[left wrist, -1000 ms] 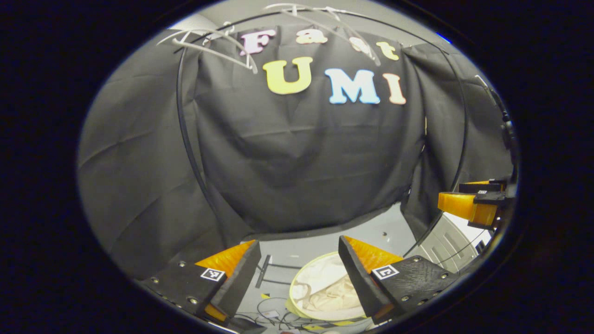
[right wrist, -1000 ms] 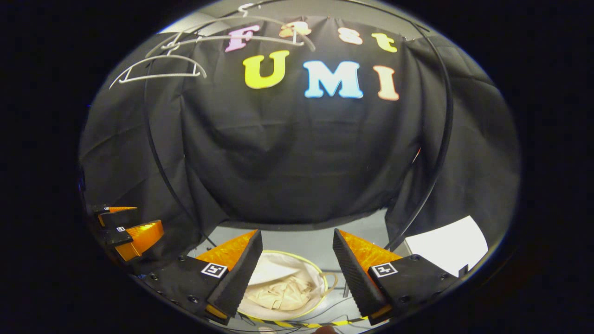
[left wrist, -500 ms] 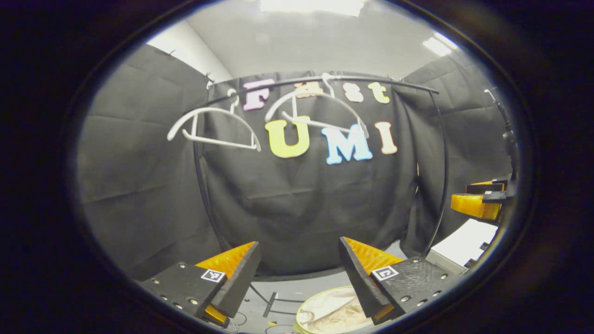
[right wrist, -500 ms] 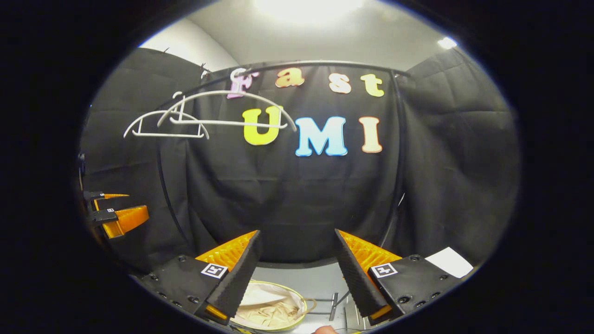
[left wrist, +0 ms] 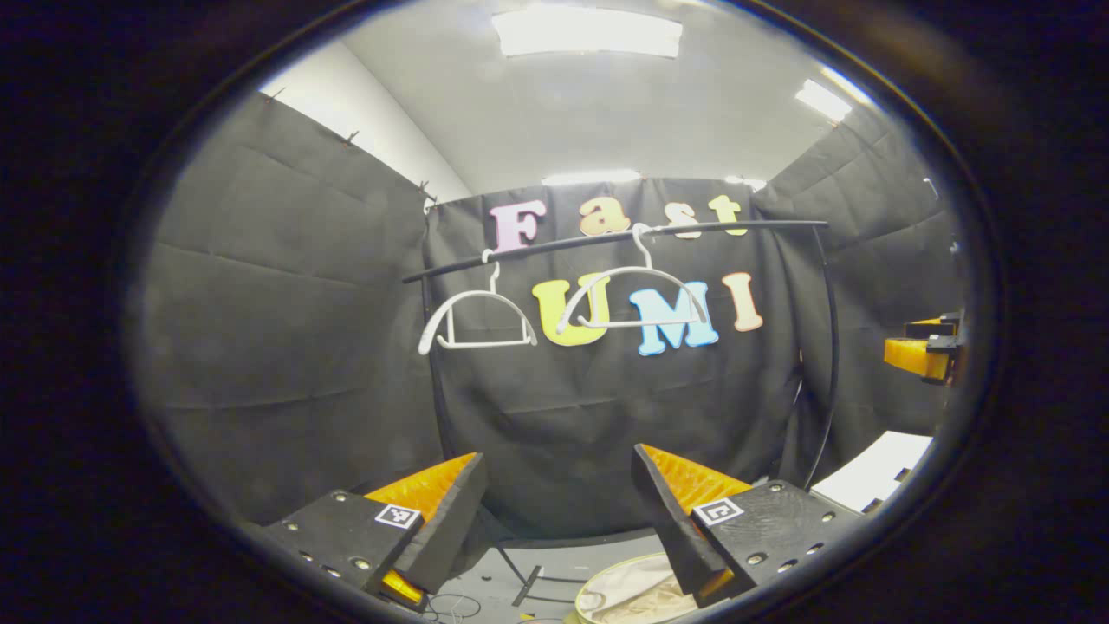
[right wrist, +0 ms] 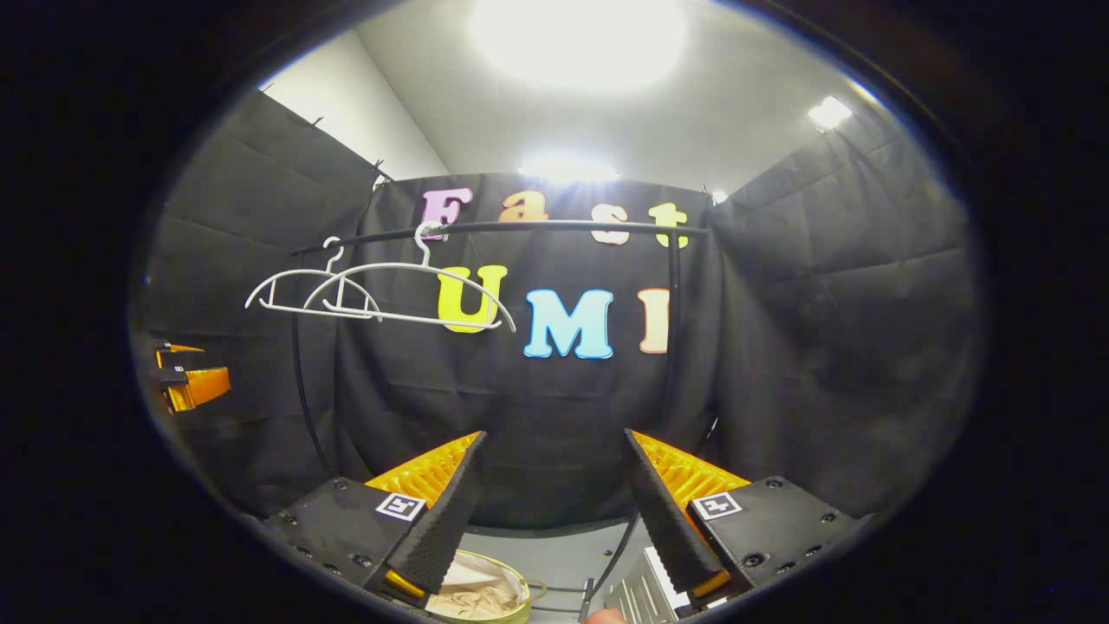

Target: Grasp the clothes on the hanger with both hands and then place them into the laundry hamper below.

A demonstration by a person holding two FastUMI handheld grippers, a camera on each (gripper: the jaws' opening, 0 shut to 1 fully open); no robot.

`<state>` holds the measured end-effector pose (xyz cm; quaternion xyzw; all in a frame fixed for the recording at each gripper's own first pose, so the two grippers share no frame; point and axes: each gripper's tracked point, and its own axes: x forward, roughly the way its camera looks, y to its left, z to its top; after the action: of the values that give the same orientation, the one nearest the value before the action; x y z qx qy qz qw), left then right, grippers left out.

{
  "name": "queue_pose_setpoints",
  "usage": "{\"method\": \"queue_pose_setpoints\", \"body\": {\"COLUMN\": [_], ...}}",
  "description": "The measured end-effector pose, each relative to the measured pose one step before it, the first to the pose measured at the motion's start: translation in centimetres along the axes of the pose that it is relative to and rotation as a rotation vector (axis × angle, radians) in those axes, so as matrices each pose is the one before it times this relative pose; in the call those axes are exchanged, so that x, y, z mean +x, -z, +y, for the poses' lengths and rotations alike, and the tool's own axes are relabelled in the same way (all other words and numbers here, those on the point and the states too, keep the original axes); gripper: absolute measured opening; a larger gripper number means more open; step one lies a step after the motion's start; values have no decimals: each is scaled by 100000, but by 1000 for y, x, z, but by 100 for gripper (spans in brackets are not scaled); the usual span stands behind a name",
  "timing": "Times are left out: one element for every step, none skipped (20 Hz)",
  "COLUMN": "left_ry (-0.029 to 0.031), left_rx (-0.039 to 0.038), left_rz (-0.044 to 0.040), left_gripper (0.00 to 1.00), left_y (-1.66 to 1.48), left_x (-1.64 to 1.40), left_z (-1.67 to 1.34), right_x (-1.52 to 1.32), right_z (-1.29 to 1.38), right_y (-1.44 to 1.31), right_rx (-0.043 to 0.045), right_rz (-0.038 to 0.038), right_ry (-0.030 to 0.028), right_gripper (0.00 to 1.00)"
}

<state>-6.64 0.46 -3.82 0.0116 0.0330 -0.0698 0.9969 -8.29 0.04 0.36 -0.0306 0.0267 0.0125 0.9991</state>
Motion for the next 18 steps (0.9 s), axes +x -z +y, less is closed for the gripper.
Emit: {"method": "queue_pose_setpoints", "body": {"left_ry": [-917, -662, -419, -487, -240, -561, -238, -78, 48, -121, 1, 105, -43, -19, -117, -20, -321, -271], "left_rx": [504, 302, -42, -127, 17, 124, -168, -420, -337, -145, -74, -54, 45, 93, -4, -18, 84, -29], "left_rz": [-1103, -1409, -1075, -1158, -532, -510, -229, -444, -552, -329, -212, -142, -313, -249, -89, 46, 176, 184], "left_gripper": [100, 100, 100, 100, 100, 100, 100, 100, 100, 100, 100, 100, 100, 100, 100, 100, 100, 100], "left_y": [-529, -609, -447, -410, -190, -243, -27, -122, -157, -90, 3, -22, -114, -77, 44, 15, 159, 23], "left_x": [-370, -438, -525, -225, -66, -203, -451, -324, -323, -157, -151, -74, -23, -5, 82, 125, 83, 13], "left_z": [222, 163, 23, 186, 82, 132, 41, -30, -82, -19, -21, -98, -28, 5, -73, -33, 71, 51], "right_x": [-201, -400, -306, -703, -318, -376, -205, -302, -125, -184, -149, -152, 3, -21, 88, 149, 89, 26], "right_z": [-582, -325, -128, -87, -144, -201, -250, -63, 162, 191, 119, -5, 138, 133, 39, 20, -9, 180], "right_y": [-456, -194, -301, -259, -326, -49, -20, -116, -58, -115, -7, 54, -115, -97, 23, 147, 92, 28], "right_rx": [-672, 15, 866, 1137, 684, 147, -460, -304, 134, 237, 274, 136, 207, -3, -2, 28, 148, 391], "right_rz": [-1801, -1204, -923, -649, -350, -68, 61, -92, -113, 17, -24, 25, -269, -218, 20, 156, 392, 142], "right_ry": [1390, 963, 422, 84, -3, 497, 609, 405, -250, -134, -131, -135, -157, -185, 18, -128, 119, -293], "right_gripper": [93, 96, 98, 96, 97, 98, 98, 96, 98, 98, 98, 97, 97, 98, 98, 97, 98, 97]}}
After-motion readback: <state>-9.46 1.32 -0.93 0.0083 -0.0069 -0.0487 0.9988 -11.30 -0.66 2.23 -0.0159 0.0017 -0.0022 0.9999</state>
